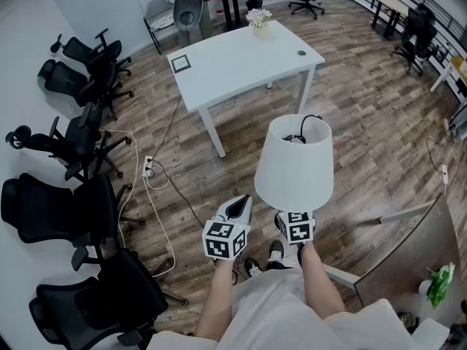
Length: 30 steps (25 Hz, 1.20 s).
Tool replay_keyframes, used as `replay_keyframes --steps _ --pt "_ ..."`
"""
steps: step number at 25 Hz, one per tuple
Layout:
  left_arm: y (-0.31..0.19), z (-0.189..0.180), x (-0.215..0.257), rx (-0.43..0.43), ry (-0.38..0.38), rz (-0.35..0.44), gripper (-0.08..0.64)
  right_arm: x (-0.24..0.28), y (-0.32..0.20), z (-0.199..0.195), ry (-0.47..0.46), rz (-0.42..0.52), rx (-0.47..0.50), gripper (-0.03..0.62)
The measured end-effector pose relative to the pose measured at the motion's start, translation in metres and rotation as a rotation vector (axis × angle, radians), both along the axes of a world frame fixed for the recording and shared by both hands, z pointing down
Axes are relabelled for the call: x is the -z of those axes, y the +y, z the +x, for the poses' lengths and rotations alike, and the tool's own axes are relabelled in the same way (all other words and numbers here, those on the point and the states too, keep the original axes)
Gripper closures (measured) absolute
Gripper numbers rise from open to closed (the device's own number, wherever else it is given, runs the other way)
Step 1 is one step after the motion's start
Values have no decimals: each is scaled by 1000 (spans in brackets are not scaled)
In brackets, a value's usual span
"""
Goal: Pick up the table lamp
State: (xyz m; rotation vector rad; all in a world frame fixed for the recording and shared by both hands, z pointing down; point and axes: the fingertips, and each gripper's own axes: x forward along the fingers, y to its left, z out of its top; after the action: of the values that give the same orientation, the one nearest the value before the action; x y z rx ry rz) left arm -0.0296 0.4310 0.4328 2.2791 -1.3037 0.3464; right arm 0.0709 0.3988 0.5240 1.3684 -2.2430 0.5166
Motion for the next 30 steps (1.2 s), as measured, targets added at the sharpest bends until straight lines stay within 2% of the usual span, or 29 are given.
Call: replay_keyframes --steps 8,13,20,26,30 --pt "-17 35 0 -58 -42 20 560 10 -38 24 -30 49 -10 491" --pt "-28 51 -3 -58 -58 19 560 10 -55 41 -44 72 4 491" --pt "-33 68 -15 -24 -53 -2 559 4 -61 74 38 95 49 491" --pt "-47 83 -20 -57 -77 -15 560 -1 -74 87 -60 71 -25 491" --pt "-64 85 -18 -73 -89 -9 560 -4 -86 93 -45 63 -46 491"
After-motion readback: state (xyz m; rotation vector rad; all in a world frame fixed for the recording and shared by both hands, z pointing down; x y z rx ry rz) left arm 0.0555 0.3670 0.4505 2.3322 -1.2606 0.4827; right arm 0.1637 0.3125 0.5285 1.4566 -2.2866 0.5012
